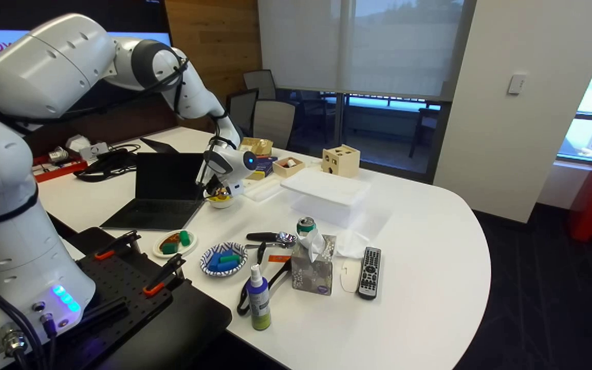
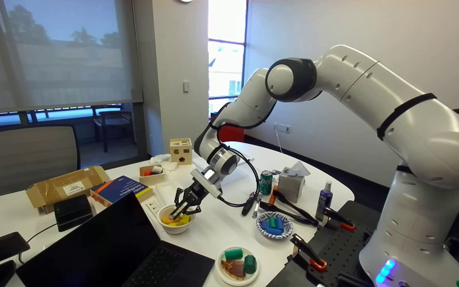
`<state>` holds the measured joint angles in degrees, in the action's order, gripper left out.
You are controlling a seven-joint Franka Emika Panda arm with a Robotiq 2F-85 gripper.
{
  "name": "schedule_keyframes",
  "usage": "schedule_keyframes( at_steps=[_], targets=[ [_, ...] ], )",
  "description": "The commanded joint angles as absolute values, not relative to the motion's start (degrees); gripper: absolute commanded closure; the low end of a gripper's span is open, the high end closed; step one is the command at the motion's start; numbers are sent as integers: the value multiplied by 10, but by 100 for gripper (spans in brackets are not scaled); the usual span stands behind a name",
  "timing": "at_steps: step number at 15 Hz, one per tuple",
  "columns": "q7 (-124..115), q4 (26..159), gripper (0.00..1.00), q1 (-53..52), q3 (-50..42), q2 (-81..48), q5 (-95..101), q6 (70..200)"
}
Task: Use the silver spoon to stir the contents in the white bowl.
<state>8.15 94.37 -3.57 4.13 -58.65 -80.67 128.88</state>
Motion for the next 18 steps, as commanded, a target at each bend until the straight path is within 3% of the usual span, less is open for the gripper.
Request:
schedule_keyframes(
  at_steps=[1, 14, 18],
  targets=[
    [44, 937, 96, -52, 35, -593, -777, 1298],
    [123, 948, 96, 18, 77, -582, -872, 1216],
    [129, 966, 96, -7, 53, -553, -871, 1249]
  ],
)
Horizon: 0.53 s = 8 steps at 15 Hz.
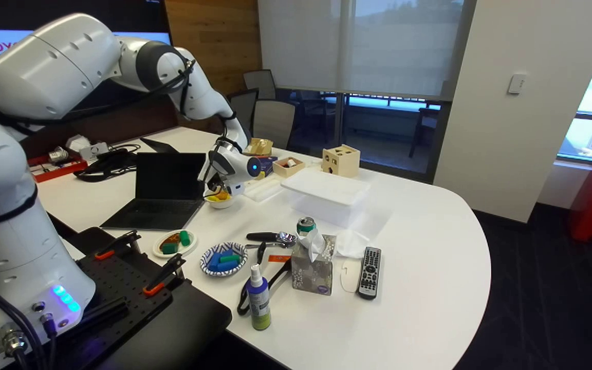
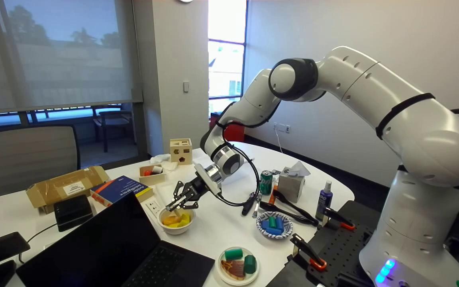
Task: Use the silver spoon to stir the contents in the white bowl.
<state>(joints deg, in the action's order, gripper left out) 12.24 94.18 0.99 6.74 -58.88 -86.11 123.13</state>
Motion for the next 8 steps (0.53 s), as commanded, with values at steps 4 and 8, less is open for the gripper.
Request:
schedule_keyframes(
  at_steps=[4, 8],
  targets=[
    [137, 988, 96, -13, 50, -514, -866, 1247],
    [115, 1020, 96, -44, 30, -464, -842, 1296]
  ],
)
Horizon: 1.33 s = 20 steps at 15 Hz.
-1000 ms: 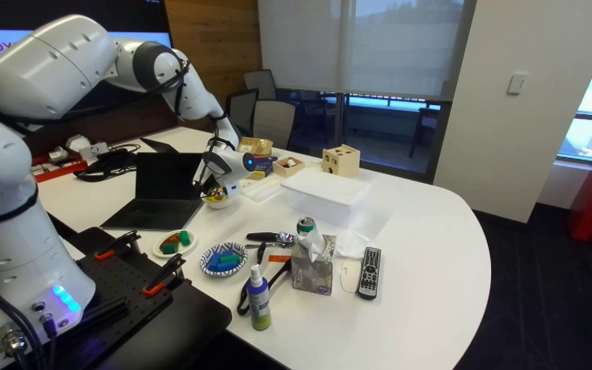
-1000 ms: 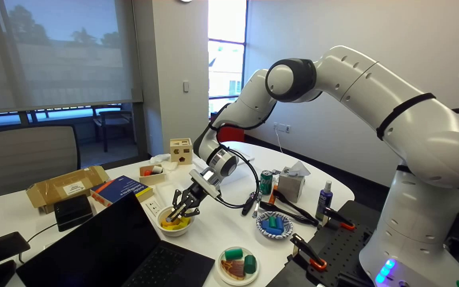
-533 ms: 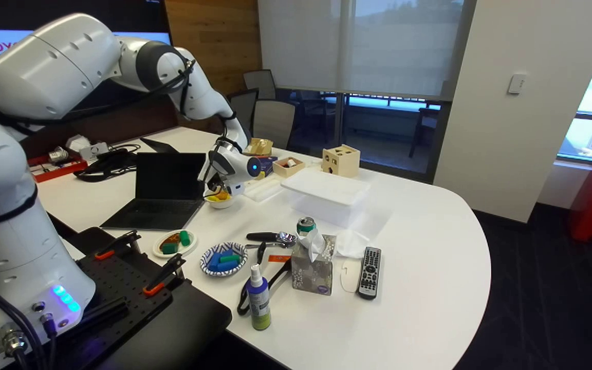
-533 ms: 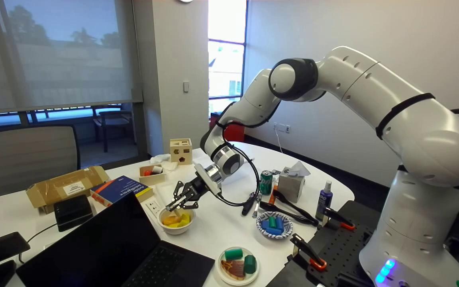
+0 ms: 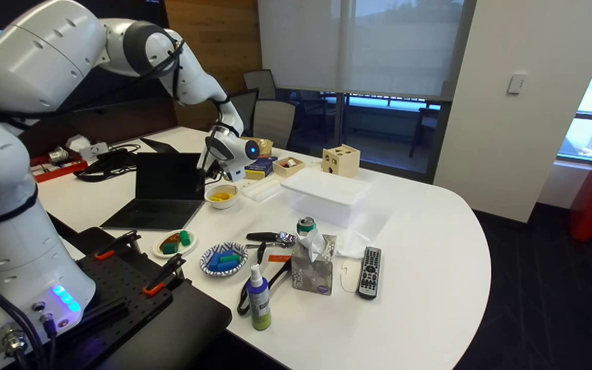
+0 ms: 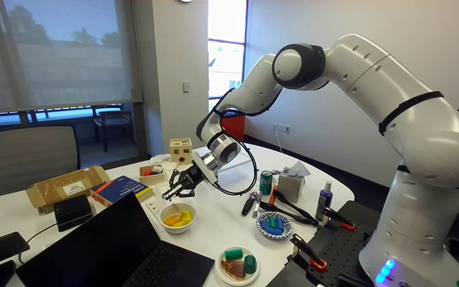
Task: Use the silver spoon to stir the contents in the white bowl.
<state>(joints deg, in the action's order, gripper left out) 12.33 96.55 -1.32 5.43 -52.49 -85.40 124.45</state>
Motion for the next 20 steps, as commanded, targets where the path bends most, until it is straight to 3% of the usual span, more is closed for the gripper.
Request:
schedule_keyframes(
  at_steps=[1, 12, 20],
  targets=[
    [104, 1028, 96, -54, 21, -455, -831, 1325],
    [-46, 1100, 96, -76, -54, -482, -677, 1611],
    [-273, 1112, 96, -88, -106, -512, -465, 1606]
  ],
)
